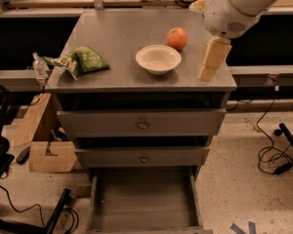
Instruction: Place green jalapeno chip bag into bottom drawer
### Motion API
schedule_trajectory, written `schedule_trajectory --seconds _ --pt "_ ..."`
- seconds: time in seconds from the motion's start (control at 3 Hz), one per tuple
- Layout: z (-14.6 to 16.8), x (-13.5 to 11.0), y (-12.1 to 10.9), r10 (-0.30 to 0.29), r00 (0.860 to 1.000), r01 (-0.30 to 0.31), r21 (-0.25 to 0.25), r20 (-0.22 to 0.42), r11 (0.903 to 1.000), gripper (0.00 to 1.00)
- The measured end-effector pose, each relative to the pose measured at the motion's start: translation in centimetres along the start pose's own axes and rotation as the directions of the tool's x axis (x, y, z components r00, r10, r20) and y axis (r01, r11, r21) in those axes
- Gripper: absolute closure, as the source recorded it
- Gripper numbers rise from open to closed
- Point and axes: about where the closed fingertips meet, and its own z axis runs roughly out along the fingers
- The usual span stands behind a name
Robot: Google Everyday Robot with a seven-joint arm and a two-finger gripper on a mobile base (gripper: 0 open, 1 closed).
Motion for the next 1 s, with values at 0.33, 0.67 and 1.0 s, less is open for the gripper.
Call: schedule_trajectory --seconds 0.33,0.67,1.0 --pt "2.1 -4.7 -4.3 -0.074 0.995 0.065 0.124 0.073 0.9902 0.0" --pt "2.4 -4.9 -4.4 -0.078 0.994 0.068 0.125 0.077 0.9898 0.0" --pt "5.6 -6.7 -5.7 -0.109 0.989 0.094 0.14 0.105 0.9857 0.0"
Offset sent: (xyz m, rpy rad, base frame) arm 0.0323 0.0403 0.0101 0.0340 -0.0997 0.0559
